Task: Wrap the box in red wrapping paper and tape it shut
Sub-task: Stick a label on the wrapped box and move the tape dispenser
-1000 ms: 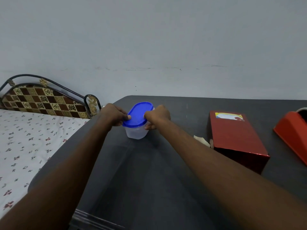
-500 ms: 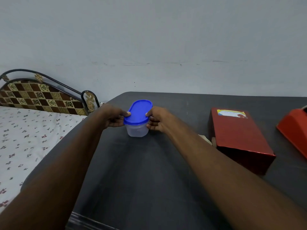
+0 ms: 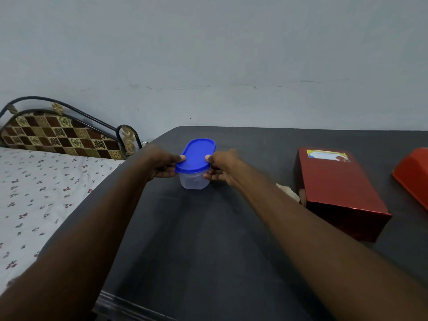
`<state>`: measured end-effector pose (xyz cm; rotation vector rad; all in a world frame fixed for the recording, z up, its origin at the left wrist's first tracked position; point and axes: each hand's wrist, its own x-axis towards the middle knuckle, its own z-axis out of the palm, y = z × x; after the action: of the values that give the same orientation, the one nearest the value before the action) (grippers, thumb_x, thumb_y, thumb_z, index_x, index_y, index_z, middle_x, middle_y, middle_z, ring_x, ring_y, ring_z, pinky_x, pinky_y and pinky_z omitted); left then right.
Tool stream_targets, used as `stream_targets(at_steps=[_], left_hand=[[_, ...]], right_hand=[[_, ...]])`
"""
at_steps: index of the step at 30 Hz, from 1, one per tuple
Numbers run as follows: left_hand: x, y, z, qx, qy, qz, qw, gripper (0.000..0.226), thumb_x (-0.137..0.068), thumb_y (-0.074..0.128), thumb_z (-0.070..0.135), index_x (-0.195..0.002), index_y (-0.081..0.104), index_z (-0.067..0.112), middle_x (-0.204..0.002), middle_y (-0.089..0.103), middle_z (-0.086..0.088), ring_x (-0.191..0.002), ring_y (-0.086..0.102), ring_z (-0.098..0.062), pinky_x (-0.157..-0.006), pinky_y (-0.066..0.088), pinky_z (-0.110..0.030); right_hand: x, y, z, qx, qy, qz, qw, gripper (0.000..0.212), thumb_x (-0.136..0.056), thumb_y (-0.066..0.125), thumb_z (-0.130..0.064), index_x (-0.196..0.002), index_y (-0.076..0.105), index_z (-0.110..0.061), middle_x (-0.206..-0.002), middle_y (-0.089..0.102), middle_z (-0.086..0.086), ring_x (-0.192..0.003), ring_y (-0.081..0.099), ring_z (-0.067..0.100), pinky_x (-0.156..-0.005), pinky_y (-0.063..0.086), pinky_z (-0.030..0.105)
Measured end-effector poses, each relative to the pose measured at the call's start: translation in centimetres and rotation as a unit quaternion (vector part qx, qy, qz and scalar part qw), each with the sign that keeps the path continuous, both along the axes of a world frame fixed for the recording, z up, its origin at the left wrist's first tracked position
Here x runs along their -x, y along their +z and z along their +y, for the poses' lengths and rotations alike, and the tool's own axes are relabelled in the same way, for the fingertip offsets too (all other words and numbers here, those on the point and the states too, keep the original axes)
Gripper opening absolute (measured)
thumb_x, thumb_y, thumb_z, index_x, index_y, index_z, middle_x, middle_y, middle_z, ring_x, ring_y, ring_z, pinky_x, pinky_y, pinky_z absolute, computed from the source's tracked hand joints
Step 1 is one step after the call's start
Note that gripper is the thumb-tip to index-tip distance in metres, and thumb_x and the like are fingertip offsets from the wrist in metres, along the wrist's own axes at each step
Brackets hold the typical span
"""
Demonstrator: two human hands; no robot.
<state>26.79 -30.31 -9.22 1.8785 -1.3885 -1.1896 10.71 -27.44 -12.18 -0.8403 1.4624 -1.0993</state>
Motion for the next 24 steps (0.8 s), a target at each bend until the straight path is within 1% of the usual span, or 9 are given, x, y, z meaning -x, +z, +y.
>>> stream_targets(at_steps=[2,5,8,11,14,16,18,21,24], left_hand=[[-0.1,0.0,0.4,-0.012,-0.009,0.002,1.0,0.028,-0.087,0.073,0.025,-0.094,0.058,0.003,-0.082,0.059,-0.01,-0.063,0.062,-0.017,-0.057,0.057,-0.027],[-0.1,0.5,0.8,-0.03,-0.028,0.003,0.999,0.029,-0.089,0.071,0.019,-0.109,0.058,0.002,-0.087,0.061,-0.013,-0.066,0.065,-0.019,-0.061,0.058,-0.032],[-0.4,0.9,1.1,-0.043,-0.036,0.017,0.998,0.032,-0.087,0.072,0.014,-0.113,0.061,0.0,-0.09,0.063,-0.014,-0.072,0.067,-0.022,-0.071,0.059,-0.037],[-0.9,1.2,1.2,-0.06,-0.055,0.037,0.996,0.034,-0.082,0.075,0.009,-0.112,0.062,-0.002,-0.096,0.065,-0.015,-0.078,0.069,-0.023,-0.074,0.06,-0.039],[-1.3,1.3,1.2,-0.074,-0.059,0.053,0.994,0.027,-0.081,0.074,0.005,-0.105,0.063,-0.001,-0.096,0.064,-0.014,-0.068,0.071,-0.021,-0.068,0.06,-0.038],[-1.2,1.2,1.3,-0.081,-0.053,0.065,0.993,0.02,-0.082,0.072,0.004,-0.099,0.062,0.002,-0.093,0.064,-0.014,-0.07,0.071,-0.021,-0.073,0.059,-0.04],[-1.2,1.1,1.3,-0.083,-0.046,0.076,0.993,0.014,-0.084,0.07,0.003,-0.096,0.061,0.005,-0.095,0.062,-0.015,-0.082,0.068,-0.023,-0.081,0.057,-0.043],[-1.1,1.1,1.5,-0.085,-0.048,0.073,0.993,0.012,-0.085,0.068,0.002,-0.094,0.061,0.006,-0.098,0.062,-0.015,-0.086,0.067,-0.024,-0.07,0.058,-0.042],[-1.1,1.2,1.5,-0.084,-0.05,0.074,0.992,0.012,-0.086,0.067,-0.001,-0.093,0.06,0.007,-0.099,0.062,-0.016,-0.086,0.067,-0.024,-0.066,0.057,-0.043]], right_hand=[[0.0,0.2,0.6,-0.007,0.006,-0.012,1.0,0.023,-0.095,0.063,-0.005,-0.115,0.056,0.004,-0.087,0.053,0.014,-0.063,0.056,0.021,-0.042,0.058,0.033],[0.0,0.6,1.3,-0.018,0.02,-0.008,1.0,0.028,-0.095,0.063,-0.005,-0.12,0.054,0.005,-0.089,0.054,0.016,-0.068,0.061,0.025,-0.046,0.06,0.037],[0.0,0.8,1.6,-0.023,0.023,-0.015,0.999,0.032,-0.094,0.065,-0.004,-0.123,0.054,0.005,-0.093,0.054,0.015,-0.075,0.061,0.024,-0.049,0.061,0.036],[0.2,1.3,2.0,-0.027,0.04,-0.032,0.998,0.036,-0.091,0.065,0.003,-0.126,0.055,0.004,-0.092,0.05,0.013,-0.075,0.056,0.022,-0.064,0.062,0.036],[0.1,1.5,2.1,-0.039,0.055,-0.036,0.997,0.043,-0.09,0.063,0.009,-0.131,0.051,0.004,-0.095,0.048,0.012,-0.081,0.056,0.021,-0.078,0.06,0.038],[0.0,1.5,2.2,-0.044,0.058,-0.051,0.996,0.044,-0.092,0.06,0.011,-0.134,0.05,0.004,-0.1,0.047,0.013,-0.09,0.053,0.022,-0.081,0.059,0.039],[-0.1,1.6,2.2,-0.047,0.055,-0.059,0.996,0.045,-0.093,0.057,0.011,-0.137,0.048,0.004,-0.098,0.046,0.013,-0.094,0.052,0.023,-0.083,0.059,0.039],[-0.3,1.8,2.3,-0.047,0.051,-0.05,0.996,0.049,-0.095,0.053,0.011,-0.142,0.041,0.002,-0.09,0.041,0.012,-0.081,0.049,0.02,-0.084,0.058,0.039],[-0.6,2.0,2.3,-0.05,0.045,-0.036,0.997,0.053,-0.096,0.051,0.01,-0.145,0.037,-0.001,-0.089,0.039,0.01,-0.072,0.044,0.018,-0.082,0.057,0.038]])
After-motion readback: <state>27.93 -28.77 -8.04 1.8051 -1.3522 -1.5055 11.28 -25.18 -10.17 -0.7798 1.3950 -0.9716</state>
